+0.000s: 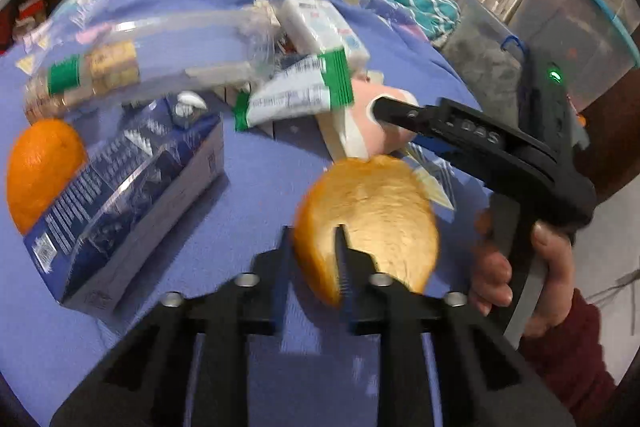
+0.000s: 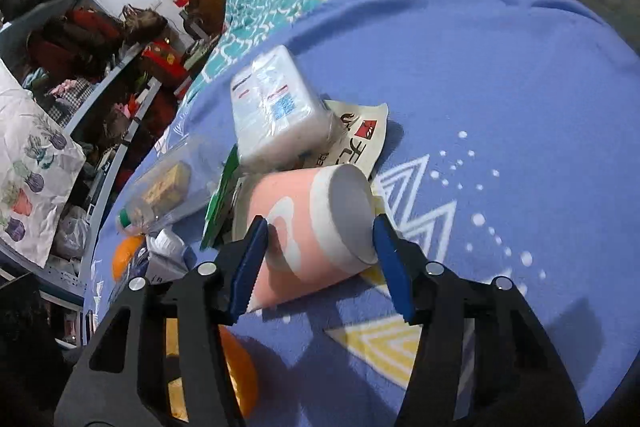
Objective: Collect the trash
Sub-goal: 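Grasp the orange peel with the left tool while the right grasps the pink cup, then carry the peel and pink cup to the bin and release both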
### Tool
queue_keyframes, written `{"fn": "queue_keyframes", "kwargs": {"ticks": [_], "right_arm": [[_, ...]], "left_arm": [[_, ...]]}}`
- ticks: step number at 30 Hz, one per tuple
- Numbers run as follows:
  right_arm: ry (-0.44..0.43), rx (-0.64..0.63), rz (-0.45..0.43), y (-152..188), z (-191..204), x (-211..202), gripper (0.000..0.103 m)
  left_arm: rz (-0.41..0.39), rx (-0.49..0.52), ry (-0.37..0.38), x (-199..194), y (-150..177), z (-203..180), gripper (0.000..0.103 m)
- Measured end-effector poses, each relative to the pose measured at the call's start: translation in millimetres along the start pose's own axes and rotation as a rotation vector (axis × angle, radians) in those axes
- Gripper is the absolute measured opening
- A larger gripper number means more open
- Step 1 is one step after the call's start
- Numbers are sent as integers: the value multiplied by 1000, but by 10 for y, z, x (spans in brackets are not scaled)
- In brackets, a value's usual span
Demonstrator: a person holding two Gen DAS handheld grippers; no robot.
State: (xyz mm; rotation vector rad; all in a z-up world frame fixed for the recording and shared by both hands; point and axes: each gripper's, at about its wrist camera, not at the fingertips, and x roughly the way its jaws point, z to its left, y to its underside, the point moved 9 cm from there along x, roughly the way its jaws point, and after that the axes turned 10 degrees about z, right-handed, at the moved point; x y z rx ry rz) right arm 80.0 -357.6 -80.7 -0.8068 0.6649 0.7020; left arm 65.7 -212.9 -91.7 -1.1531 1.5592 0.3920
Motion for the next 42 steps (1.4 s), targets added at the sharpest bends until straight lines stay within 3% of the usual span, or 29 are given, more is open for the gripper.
{"fn": "queue_keyframes", "kwargs": {"ticks": [3, 6, 8, 9, 10, 11, 12, 16, 20, 23, 25, 28, 31, 32, 34, 37, 42], "right_arm": [[-34, 5, 5, 400, 43, -270, 27], [-30, -24, 27, 916, 68, -440, 30], [6, -66, -4, 1104, 53, -580, 32], [51, -102, -36, 1109, 45, -656, 46], [93, -142, -73, 1072, 42, -724, 74], [144, -196, -119, 987, 64, -782, 87], [183, -247, -147, 893, 102, -798, 95], [254, -482, -100, 498, 308, -483, 99], [332, -624, 1, 90, 349, 34, 99], [320, -666, 82, 56, 333, 286, 99], [281, -633, 114, 150, 296, 273, 71], [205, -625, 92, 439, 326, 18, 64], [179, -610, 53, 804, 316, -299, 64], [165, -577, 40, 950, 269, -436, 64], [172, -517, 29, 1083, 239, -521, 64], [162, -376, 6, 1315, 44, -737, 64], [129, -127, -86, 1384, -374, -1066, 64]], "left_arm": [[14, -22, 46, -55, 104, 81, 8], [9, -27, 55, -160, 270, 184, 8], [12, -26, 50, -208, 385, 246, 8], [14, -29, 52, -229, 444, 288, 8], [16, -35, 53, -250, 475, 325, 8], [16, -46, 51, -274, 509, 364, 8], [12, -52, 49, -291, 524, 381, 8], [-15, -76, 36, -399, 512, 434, 8], [-11, -84, 16, -443, 559, 460, 8], [-10, -90, 13, -458, 565, 432, 12], [-10, -84, 9, -451, 548, 413, 23], [-16, -75, -2, -422, 529, 388, 33], [3, -71, -3, -310, 495, 373, 32], [13, -71, 3, -263, 484, 366, 31], [23, -72, -1, -190, 478, 360, 14], [38, -68, 26, -132, 453, 277, 11], [91, -29, 102, 42, 378, -76, 11]]}}
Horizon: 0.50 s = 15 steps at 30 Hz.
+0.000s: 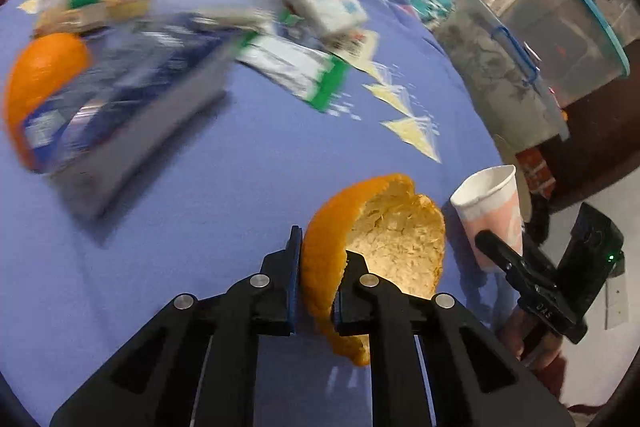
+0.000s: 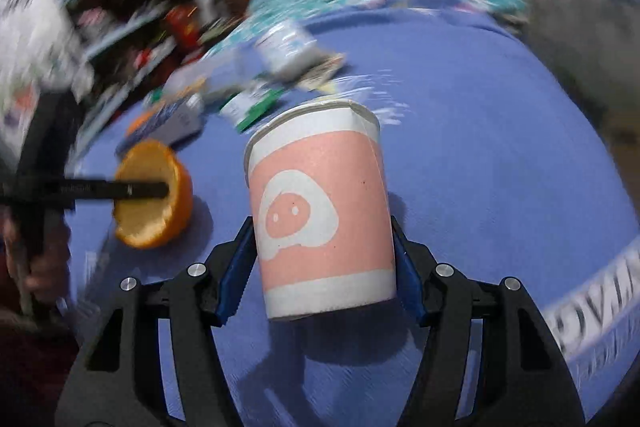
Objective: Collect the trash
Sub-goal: 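Carry the peel and pink cup to the bin and release both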
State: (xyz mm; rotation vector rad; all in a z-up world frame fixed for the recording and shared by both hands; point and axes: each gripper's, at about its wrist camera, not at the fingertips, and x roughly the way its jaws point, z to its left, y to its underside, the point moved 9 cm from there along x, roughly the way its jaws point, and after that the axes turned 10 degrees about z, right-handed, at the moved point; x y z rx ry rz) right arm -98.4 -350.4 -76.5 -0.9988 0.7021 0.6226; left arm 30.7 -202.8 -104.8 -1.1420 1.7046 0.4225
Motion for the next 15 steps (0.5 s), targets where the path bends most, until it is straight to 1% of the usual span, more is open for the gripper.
{"fn": "queue_keyframes", "kwargs": {"ticks": [3, 7, 10, 13, 15], "right_arm": [[22, 73, -25, 27, -217, -83, 64], [71, 129, -60, 2, -551, -209, 64], [112, 183, -97, -8, -901, -359, 64], [171, 254, -142, -40, -1346, -551, 64], [208, 314, -176, -68, -1709, -721, 64]], "left_arm": [[36, 36, 31, 152, -63, -253, 10], [73, 104, 45, 392, -212, -704, 10], [110, 165, 65, 605, -336, -1121, 10], [156, 227, 71, 862, -460, -1550, 10], [187, 275, 73, 1053, -557, -1882, 10]]}}
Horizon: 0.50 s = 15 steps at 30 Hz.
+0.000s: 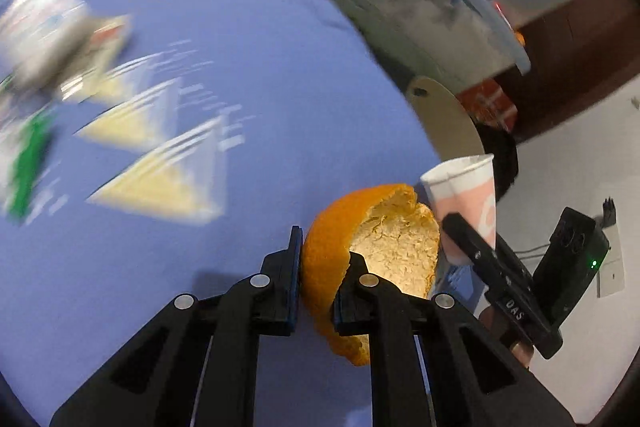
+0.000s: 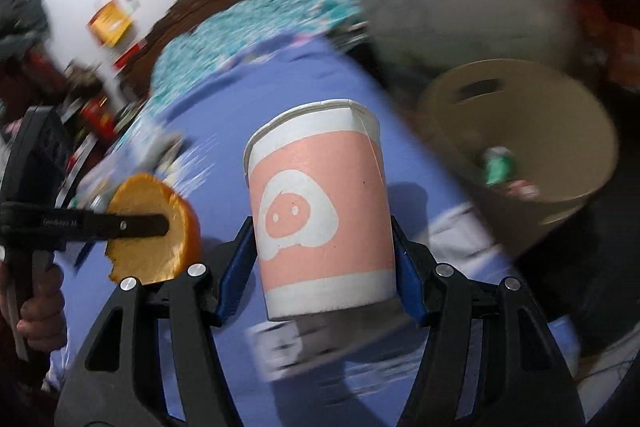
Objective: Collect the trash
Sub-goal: 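Carry the peel and pink cup to the bin and release both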
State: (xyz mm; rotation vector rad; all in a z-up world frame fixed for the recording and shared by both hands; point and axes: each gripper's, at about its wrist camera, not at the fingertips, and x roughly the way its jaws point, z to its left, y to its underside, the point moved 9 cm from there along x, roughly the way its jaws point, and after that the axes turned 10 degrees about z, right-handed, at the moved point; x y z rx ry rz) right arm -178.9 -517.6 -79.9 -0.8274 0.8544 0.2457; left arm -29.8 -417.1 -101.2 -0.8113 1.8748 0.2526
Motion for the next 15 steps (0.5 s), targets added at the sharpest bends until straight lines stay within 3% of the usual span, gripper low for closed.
{"fn": "queue_keyframes", "kwargs": {"ticks": [6, 9, 10, 12, 15], "right_arm": [[106, 137, -63, -417, -923, -126, 66], [167, 182, -83, -584, -1233, -134, 78], [189, 211, -100, -608, -1332, -170, 85], [203, 258, -148, -600, -1468, -290, 86], [207, 307, -194, -479, -1564, -457, 85]], "left_arm": [[44, 120, -5, 471, -696, -862, 10], [24, 165, -12, 676, -1049, -1299, 13], [28, 175, -17, 742, -1120, -1391, 24], [14, 181, -70, 826, -1215, -1486, 47], [-18, 202, -73, 776, -1185, -1499, 47]]}}
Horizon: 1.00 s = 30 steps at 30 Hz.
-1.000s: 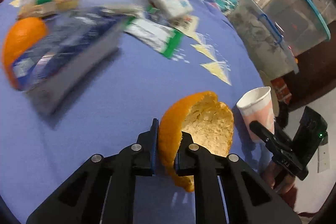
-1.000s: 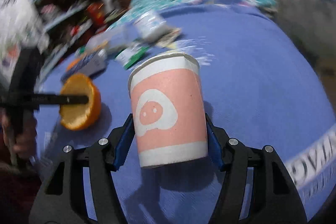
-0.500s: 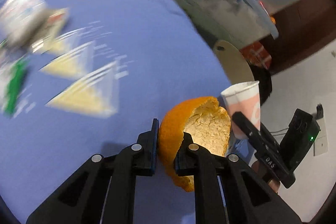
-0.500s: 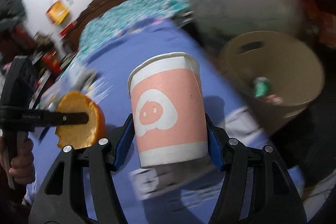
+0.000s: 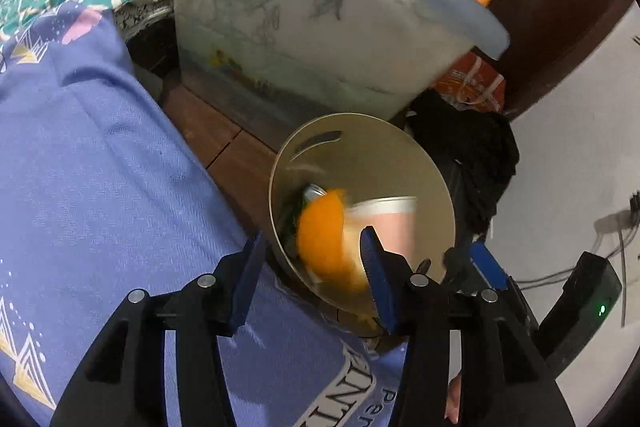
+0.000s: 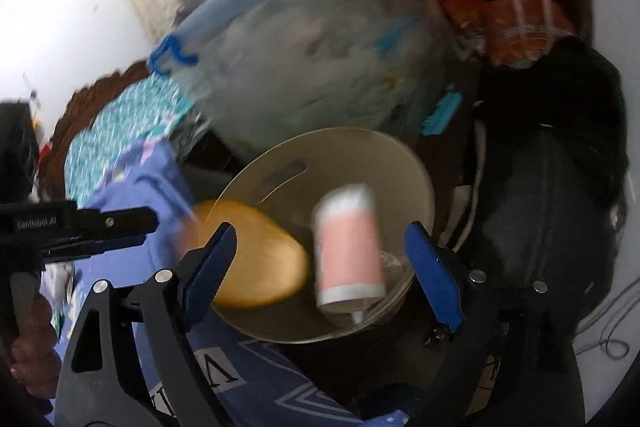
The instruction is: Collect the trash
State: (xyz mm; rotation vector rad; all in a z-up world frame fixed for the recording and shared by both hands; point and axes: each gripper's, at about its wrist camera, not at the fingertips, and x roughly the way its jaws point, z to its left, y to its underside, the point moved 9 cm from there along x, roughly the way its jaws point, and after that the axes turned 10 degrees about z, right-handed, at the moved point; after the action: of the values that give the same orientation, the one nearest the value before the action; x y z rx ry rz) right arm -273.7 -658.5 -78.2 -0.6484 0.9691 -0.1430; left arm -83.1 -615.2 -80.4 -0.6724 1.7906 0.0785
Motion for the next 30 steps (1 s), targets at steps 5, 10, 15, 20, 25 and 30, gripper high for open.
{"fn": "queue_keyframes", "kwargs": {"ticks": [5, 10, 15, 20, 25, 30], "right_arm": [[-59, 32, 13, 202, 68, -58, 74], [-163, 0, 56, 382, 495, -69, 53], [-282, -111, 129, 638, 1229, -98, 52], [-369, -226, 198, 1035, 1976, -138, 53], [-413, -290, 272, 1565, 2544, -157, 57], [-397, -337, 309, 1991, 2908, -176, 66]], "left_arm": [[-6, 16, -63, -188, 378, 291, 46], [-44, 44, -182, -522, 993, 763, 46], [-102, -1, -300, -996, 1668, 1427, 47], [-143, -178, -421, -1466, 2384, 2247, 47], [-217, -316, -507, -1869, 2811, 2705, 47], [-277, -353, -559, -2069, 2991, 2892, 48]]}}
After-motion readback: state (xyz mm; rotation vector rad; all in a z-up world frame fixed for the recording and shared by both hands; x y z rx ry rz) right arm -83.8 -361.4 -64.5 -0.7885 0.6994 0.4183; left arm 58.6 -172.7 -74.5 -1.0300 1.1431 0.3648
